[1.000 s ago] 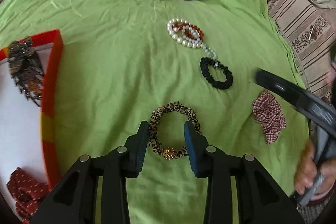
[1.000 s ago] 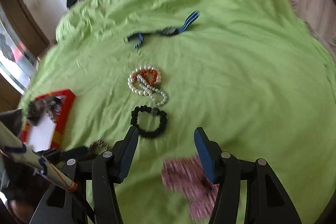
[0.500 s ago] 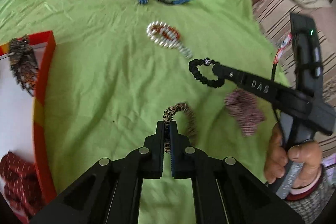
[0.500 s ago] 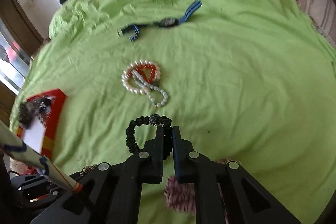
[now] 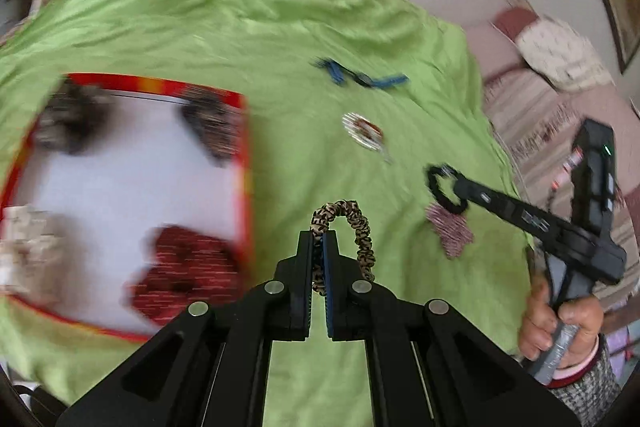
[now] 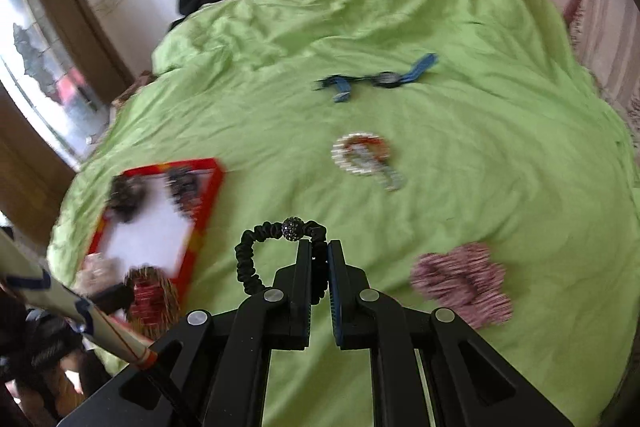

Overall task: Organize jewelry
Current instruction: 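Carry bracelet and hair tie into the tray and release both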

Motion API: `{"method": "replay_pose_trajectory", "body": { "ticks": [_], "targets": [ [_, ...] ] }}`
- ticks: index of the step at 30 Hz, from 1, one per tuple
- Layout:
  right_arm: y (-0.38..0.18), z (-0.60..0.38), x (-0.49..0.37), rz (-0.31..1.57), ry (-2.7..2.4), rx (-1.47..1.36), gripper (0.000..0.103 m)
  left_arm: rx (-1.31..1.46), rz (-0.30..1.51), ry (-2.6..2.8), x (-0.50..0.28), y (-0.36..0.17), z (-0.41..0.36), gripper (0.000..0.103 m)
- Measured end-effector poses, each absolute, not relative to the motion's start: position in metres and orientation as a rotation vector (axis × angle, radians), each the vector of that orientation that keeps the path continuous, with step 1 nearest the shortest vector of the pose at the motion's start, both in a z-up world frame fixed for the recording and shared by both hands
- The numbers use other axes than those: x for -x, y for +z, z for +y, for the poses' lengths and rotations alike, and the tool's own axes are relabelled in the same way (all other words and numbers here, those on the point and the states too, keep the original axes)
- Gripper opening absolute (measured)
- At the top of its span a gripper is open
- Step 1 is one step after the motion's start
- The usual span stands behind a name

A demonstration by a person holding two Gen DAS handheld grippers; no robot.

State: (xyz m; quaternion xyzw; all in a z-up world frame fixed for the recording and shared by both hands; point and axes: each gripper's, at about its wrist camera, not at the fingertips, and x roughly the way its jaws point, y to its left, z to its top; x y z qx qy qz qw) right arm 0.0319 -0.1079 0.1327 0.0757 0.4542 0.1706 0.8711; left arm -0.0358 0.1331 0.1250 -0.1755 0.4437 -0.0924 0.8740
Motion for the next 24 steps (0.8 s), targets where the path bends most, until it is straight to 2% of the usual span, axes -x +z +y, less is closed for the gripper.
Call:
{"method": "replay_pose_trajectory", "body": {
  "ticks": [6,13,24],
  "targets": [
    [0.142,-0.036,-0.022,0.96,0.464,-0.118,0.008,0.395,0.888,-0.026,0.047,0.135,0.227,0.004],
    [0.134,0.063,-0.029,0.988,0.571,-0.053,0.008,0.451,0.932,0.165,0.029,0.106,0.325,0.004],
    [0.093,0.172,-0.067,1.051,0.631,-0.03,0.009,0.435,1.025,0.263,0.006,0.066,0.371,0.005]
  ]
}}
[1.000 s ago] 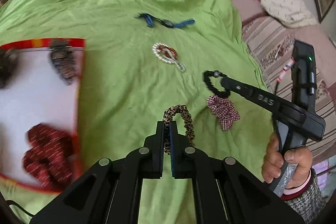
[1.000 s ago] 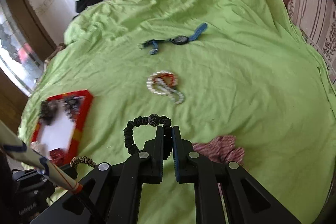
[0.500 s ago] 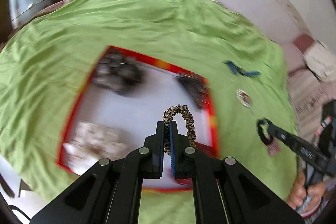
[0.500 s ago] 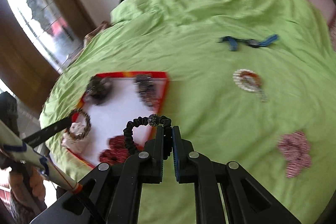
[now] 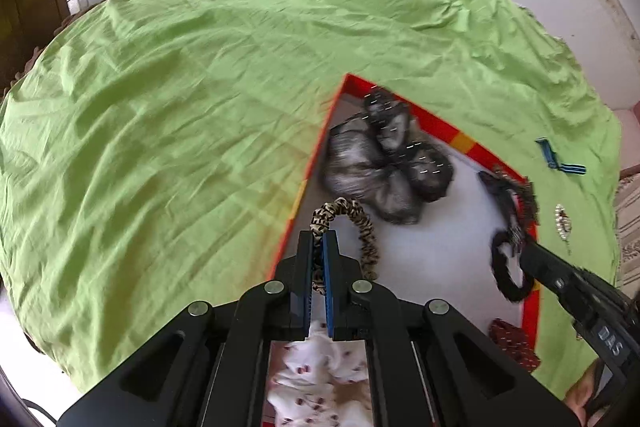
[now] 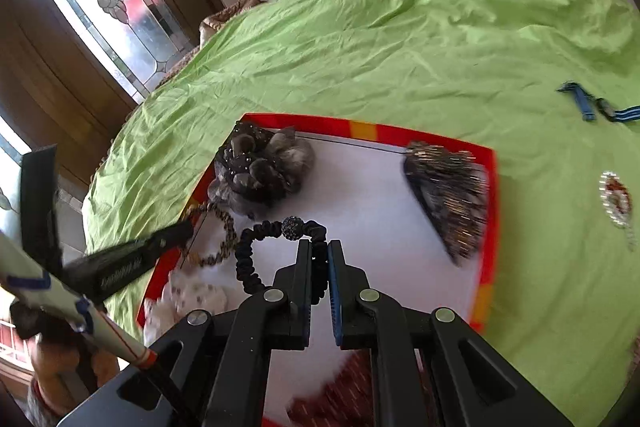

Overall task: Organize jewelry
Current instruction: 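Carry bracelet and hair tie into the tray and release both, then withdraw both tools from the tray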

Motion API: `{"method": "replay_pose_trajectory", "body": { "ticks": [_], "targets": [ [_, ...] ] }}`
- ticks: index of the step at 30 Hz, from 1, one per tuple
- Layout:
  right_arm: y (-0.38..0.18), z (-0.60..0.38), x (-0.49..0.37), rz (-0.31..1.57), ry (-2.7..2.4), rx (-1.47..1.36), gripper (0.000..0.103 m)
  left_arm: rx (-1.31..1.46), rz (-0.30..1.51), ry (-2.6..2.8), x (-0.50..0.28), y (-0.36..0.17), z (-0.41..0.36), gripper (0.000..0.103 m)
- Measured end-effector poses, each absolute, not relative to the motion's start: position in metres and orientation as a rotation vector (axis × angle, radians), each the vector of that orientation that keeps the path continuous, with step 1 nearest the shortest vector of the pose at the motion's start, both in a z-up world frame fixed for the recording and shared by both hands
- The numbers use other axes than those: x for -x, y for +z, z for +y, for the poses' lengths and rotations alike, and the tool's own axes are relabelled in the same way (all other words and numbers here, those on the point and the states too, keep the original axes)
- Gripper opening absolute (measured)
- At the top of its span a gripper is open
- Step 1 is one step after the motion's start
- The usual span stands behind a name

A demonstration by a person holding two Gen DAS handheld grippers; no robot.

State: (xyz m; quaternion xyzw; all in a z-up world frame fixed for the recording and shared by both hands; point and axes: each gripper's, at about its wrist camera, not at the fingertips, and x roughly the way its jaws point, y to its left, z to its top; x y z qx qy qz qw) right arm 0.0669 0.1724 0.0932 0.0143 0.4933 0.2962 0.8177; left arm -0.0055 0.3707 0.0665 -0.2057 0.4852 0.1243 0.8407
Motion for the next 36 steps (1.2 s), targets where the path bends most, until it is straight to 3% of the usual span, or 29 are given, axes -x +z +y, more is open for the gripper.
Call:
{"method": "replay_pose_trajectory", "body": {
  "ticks": [9,12,14,16,17,21,25,36],
  "targets": [
    [0.06,0.22,-0.067,1.088,0.677,0.031,0.013,0.439,0.975,0.253,0.025,0.082,0.373,0.007],
    [0.06,0.221,-0.063,1.078,0.677,0.047,0.03,0.427,0.933,0.261,0.037,0.097,0.369,0.011],
    [0.065,0.215,-0.059,1.059,0.673,0.05,0.038,0.414,0.907,0.274,0.044,0.106,0.364,0.017],
    [0.072,0.208,-0.055,1.045,0.672,0.045,0.041,0.405,0.887,0.287,0.051,0.114,0.359,0.035],
    [0.077,0.202,-0.052,1.038,0.674,0.039,0.042,0.402,0.874,0.296,0.056,0.119,0.355,0.037],
    [0.096,0.175,-0.032,1.003,0.673,0.039,0.045,0.378,0.841,0.307,0.071,0.134,0.339,0.038],
    [0.111,0.137,-0.004,0.949,0.644,0.055,0.056,0.346,0.832,0.321,0.086,0.146,0.315,0.04],
    [0.11,0.036,0.051,0.901,0.478,0.056,0.056,0.233,0.829,0.316,0.107,0.158,0.236,0.044]
  ]
}}
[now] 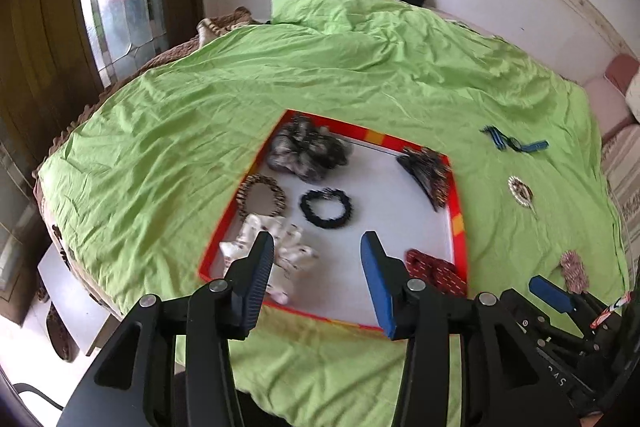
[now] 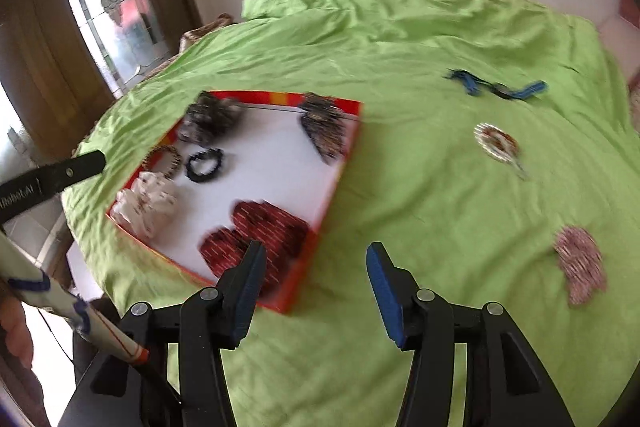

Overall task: Organize jewelry
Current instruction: 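Withdraw both tools from the tray, then move left tool toward grey-green bead bracelet while right tool approaches plaid scrunchie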

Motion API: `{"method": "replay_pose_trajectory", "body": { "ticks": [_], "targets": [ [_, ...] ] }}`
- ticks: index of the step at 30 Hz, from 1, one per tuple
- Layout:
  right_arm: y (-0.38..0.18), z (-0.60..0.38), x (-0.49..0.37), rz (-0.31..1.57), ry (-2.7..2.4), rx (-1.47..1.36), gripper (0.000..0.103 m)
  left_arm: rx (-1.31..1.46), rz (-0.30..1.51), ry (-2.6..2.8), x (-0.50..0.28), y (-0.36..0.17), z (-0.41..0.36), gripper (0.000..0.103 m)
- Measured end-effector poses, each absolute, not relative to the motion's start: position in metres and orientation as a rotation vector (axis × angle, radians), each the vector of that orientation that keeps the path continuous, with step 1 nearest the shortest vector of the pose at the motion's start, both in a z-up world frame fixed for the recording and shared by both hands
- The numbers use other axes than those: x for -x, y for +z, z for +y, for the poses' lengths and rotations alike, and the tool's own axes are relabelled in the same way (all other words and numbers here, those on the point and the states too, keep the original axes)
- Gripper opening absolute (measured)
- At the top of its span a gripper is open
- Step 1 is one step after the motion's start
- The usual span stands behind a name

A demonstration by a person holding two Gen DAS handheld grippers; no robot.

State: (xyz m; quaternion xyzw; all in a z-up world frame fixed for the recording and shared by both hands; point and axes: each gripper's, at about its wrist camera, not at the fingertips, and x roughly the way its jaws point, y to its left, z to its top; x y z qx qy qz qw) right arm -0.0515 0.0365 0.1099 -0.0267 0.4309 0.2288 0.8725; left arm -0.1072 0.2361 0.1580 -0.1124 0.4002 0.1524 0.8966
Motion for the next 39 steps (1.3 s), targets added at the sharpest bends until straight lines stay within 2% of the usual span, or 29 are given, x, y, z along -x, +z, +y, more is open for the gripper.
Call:
{"method": "replay_pose_trajectory", "body": {
  "ticks": [16,39],
  "targets": [
    [0.103,-0.046,0.077,0.904,0.358,-0.053,0.057,0.027,0.818,0.236,0.113,0.172,0.148,0.049],
    [0.083,-0.084,0.072,0.937,0.301,-0.118,0.057,-0.039,0.856,0.152,0.105,0.16,0.106,0.05]
  ]
}}
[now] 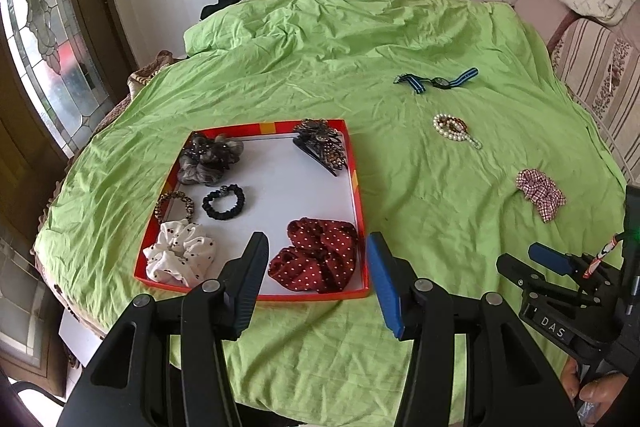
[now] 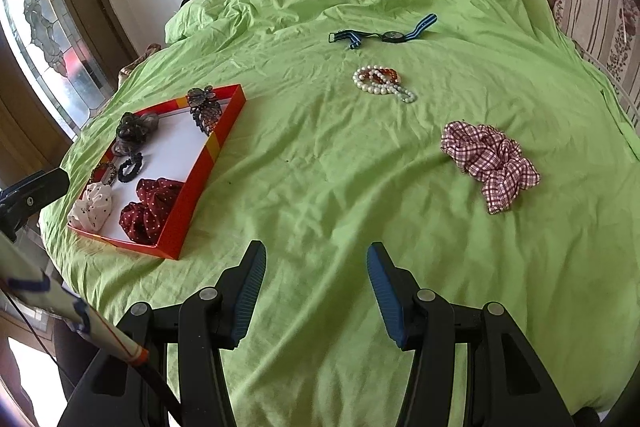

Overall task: Organize jewelry
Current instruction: 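Move left tool toward grey-green bead bracelet while right tool approaches plaid scrunchie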

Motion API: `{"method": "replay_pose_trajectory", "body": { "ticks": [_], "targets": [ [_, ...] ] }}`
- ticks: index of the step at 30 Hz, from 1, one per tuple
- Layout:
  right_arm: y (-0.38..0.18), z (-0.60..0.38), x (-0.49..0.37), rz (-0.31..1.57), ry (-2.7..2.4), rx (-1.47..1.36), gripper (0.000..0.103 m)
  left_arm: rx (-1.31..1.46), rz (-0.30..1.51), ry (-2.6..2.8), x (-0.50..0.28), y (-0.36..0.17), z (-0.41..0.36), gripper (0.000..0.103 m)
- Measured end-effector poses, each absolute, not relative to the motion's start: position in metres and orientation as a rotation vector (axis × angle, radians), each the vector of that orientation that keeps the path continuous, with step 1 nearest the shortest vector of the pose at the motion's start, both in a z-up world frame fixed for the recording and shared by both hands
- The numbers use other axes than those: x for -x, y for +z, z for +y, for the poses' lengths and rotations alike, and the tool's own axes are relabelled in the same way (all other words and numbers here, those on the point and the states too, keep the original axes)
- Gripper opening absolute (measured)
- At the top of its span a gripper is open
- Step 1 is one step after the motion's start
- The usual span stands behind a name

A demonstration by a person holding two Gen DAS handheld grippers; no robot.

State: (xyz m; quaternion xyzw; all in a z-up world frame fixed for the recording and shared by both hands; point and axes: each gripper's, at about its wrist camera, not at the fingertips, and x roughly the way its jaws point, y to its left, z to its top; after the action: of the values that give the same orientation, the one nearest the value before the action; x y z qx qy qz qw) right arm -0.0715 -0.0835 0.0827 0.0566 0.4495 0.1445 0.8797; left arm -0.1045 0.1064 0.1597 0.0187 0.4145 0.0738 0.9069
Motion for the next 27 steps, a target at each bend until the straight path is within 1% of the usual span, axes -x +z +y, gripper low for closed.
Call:
{"method": "replay_pose_trajectory", "body": {
  "ticks": [12,20,25,27],
  "targets": [
    [0.075,-0.1,0.07,0.938,0.275,-0.138,0.057,-0.051,0.888,0.13,0.096,0.15,0.094,0.05],
    [0.07,-0.129,0.063,0.938,0.222,-0.173,0.057,-0.036,0.922,0.09,0.085,0.138,0.084,0.05],
    [0.083,-0.148,0.038,0.92,0.21,-0.185,0.057,-0.029,0.927,0.055,0.078,0.132,0.076,0.05],
    [0.093,-0.155,0.012,0.924,0.23,-0.194,0.057,-0.023,0.931,0.046,0.075,0.129,0.074,0.05]
  ]
}}
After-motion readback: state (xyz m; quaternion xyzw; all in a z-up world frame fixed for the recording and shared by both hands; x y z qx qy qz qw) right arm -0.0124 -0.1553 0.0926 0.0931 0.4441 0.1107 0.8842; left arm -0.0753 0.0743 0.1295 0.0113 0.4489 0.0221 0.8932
